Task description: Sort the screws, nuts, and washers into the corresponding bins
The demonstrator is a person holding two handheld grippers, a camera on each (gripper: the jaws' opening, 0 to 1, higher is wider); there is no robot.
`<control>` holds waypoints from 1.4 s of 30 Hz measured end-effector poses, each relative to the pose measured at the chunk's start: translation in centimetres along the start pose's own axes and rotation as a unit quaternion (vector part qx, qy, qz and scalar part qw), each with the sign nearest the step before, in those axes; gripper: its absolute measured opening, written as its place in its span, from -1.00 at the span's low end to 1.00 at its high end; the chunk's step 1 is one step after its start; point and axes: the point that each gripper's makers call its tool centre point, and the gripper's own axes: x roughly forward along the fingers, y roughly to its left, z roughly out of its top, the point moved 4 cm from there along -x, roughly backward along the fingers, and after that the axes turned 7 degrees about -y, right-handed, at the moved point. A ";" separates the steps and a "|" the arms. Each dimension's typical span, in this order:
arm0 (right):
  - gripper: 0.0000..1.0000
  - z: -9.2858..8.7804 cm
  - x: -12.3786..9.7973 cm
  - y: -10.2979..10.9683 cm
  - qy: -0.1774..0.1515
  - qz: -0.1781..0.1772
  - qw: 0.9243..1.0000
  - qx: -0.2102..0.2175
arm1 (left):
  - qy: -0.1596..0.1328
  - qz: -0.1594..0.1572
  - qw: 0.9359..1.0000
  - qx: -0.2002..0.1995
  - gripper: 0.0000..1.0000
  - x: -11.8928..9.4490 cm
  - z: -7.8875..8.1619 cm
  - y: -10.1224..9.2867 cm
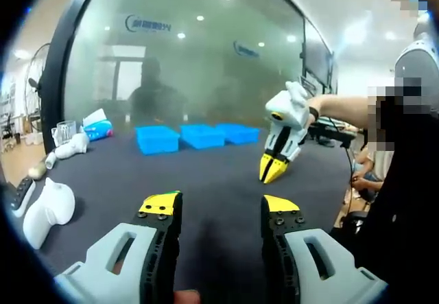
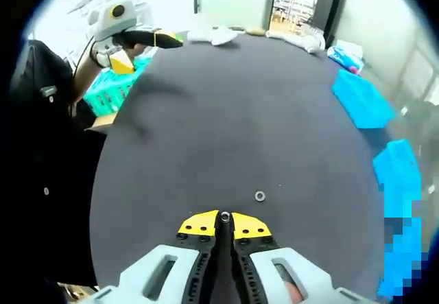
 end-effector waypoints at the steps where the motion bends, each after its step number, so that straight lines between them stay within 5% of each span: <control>1: -0.94 -0.1 -0.1 0.0 -0.004 -0.001 1.000 0.002 | 0.000 0.000 1.000 0.000 -0.10 0.0 0.0 0.0; 13: -0.95 0.1 -2.4 0.0 -0.111 -0.046 0.991 0.049 | -0.003 0.003 1.000 0.004 -0.10 0.0 0.5 0.0; 24: -0.95 -0.5 -6.8 0.7 -0.234 -0.128 0.959 0.100 | -0.009 0.001 1.000 0.008 -0.10 0.4 1.2 -0.5; 31: -0.95 -1.6 -9.3 1.7 -0.318 -0.200 0.917 0.134 | -0.015 0.005 1.000 0.009 -0.10 0.4 1.6 -0.4; 36: -0.95 -2.5 -12.2 2.5 -0.392 -0.285 0.858 0.168 | -0.019 0.008 1.000 0.010 -0.10 0.5 1.9 -0.4; 42: -0.95 -4.3 -14.0 3.4 -0.413 -0.350 0.821 0.183 | -0.020 0.007 1.000 0.011 -0.10 0.6 2.0 -0.5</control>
